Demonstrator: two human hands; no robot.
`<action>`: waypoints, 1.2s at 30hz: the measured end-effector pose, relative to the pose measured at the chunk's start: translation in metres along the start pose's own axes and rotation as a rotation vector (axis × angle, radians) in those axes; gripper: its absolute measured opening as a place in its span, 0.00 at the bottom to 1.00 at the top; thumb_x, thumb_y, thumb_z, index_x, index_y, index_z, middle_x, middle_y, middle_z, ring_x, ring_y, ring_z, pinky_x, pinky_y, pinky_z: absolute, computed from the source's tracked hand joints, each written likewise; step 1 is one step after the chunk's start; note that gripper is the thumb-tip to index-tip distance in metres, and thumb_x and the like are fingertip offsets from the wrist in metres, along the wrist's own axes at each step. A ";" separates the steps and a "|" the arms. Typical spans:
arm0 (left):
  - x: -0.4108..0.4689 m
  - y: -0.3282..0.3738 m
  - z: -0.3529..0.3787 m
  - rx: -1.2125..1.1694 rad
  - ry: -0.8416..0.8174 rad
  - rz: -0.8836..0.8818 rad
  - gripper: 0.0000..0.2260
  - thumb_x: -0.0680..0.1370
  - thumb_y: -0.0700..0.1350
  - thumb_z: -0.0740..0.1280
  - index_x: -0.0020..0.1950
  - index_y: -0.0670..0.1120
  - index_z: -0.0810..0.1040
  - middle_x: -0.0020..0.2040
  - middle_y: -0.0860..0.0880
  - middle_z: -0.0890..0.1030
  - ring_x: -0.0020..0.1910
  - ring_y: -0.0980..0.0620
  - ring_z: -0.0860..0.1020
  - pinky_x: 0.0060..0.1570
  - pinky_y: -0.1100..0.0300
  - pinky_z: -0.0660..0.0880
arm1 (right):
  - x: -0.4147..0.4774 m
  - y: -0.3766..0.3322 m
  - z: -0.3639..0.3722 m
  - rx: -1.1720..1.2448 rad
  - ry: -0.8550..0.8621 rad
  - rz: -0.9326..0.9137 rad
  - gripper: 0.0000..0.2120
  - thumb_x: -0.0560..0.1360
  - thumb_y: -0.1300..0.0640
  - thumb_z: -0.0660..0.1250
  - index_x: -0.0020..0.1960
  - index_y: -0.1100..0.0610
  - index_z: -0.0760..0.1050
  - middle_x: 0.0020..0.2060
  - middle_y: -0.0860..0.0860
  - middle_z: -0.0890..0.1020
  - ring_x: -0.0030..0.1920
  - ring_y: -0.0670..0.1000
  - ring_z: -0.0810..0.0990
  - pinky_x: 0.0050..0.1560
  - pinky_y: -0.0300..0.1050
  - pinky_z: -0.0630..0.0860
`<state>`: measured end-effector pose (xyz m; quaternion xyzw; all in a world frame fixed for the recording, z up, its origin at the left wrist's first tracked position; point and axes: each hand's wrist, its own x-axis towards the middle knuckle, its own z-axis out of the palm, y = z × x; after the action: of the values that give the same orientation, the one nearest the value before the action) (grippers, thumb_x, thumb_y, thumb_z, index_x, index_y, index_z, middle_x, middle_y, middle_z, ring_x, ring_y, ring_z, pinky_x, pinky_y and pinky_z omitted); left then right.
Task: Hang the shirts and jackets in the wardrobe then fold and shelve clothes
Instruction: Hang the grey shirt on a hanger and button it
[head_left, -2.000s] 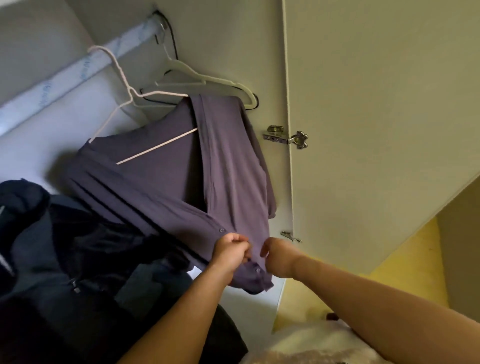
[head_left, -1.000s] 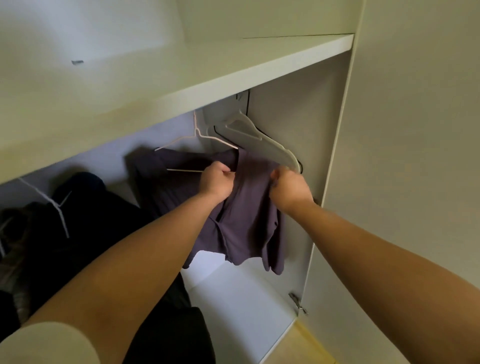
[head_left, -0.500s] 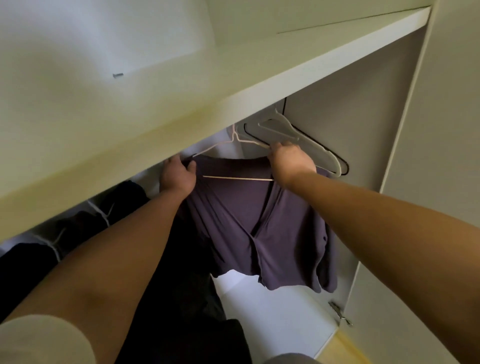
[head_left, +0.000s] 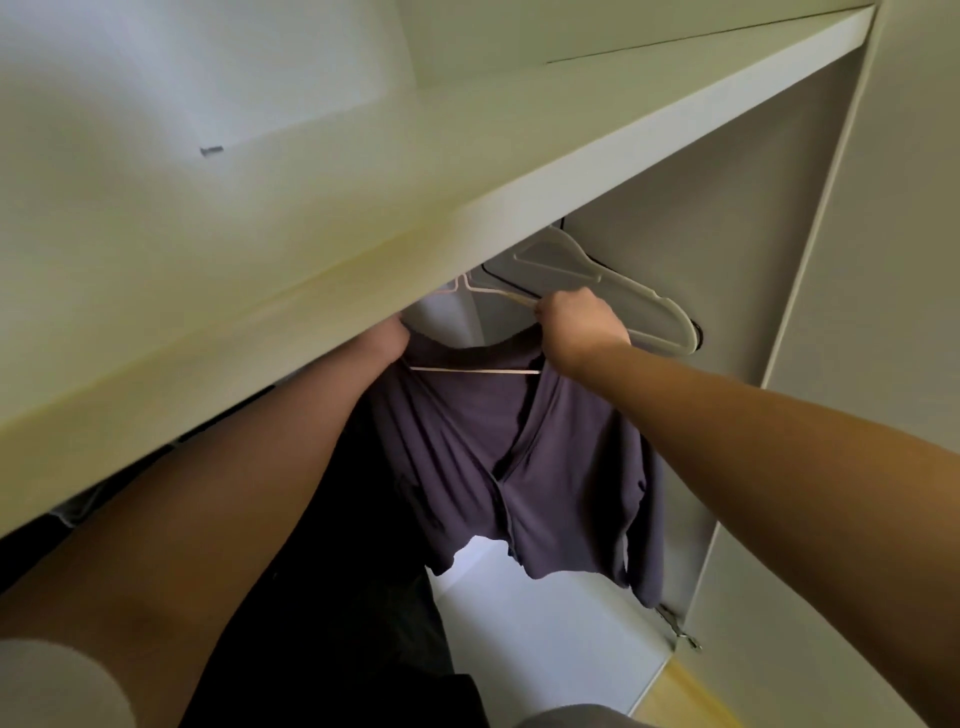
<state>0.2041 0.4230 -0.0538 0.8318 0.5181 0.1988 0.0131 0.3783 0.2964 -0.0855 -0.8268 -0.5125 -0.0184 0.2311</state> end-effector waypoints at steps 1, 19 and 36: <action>-0.001 0.004 0.001 -0.018 0.018 0.020 0.15 0.81 0.34 0.60 0.65 0.36 0.77 0.68 0.35 0.75 0.68 0.38 0.72 0.66 0.56 0.64 | -0.001 -0.001 0.001 0.003 0.003 -0.001 0.15 0.74 0.68 0.59 0.57 0.62 0.78 0.51 0.64 0.80 0.53 0.66 0.80 0.46 0.49 0.72; 0.004 -0.086 0.031 -0.118 -0.018 -0.214 0.17 0.80 0.39 0.62 0.68 0.38 0.75 0.67 0.35 0.76 0.66 0.33 0.73 0.65 0.43 0.71 | -0.010 0.070 0.006 0.072 -0.117 0.146 0.13 0.76 0.62 0.60 0.54 0.60 0.80 0.52 0.62 0.82 0.53 0.63 0.80 0.46 0.46 0.74; -0.004 -0.133 0.080 -0.475 0.008 -0.426 0.08 0.80 0.37 0.68 0.55 0.33 0.78 0.54 0.33 0.81 0.55 0.34 0.80 0.58 0.45 0.77 | -0.062 0.123 0.032 0.479 0.287 0.321 0.11 0.81 0.59 0.61 0.63 0.58 0.73 0.54 0.62 0.82 0.54 0.64 0.79 0.47 0.42 0.67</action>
<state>0.1166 0.4960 -0.1588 0.6776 0.6198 0.3100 0.2461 0.4472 0.2118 -0.1755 -0.8081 -0.3274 0.0231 0.4891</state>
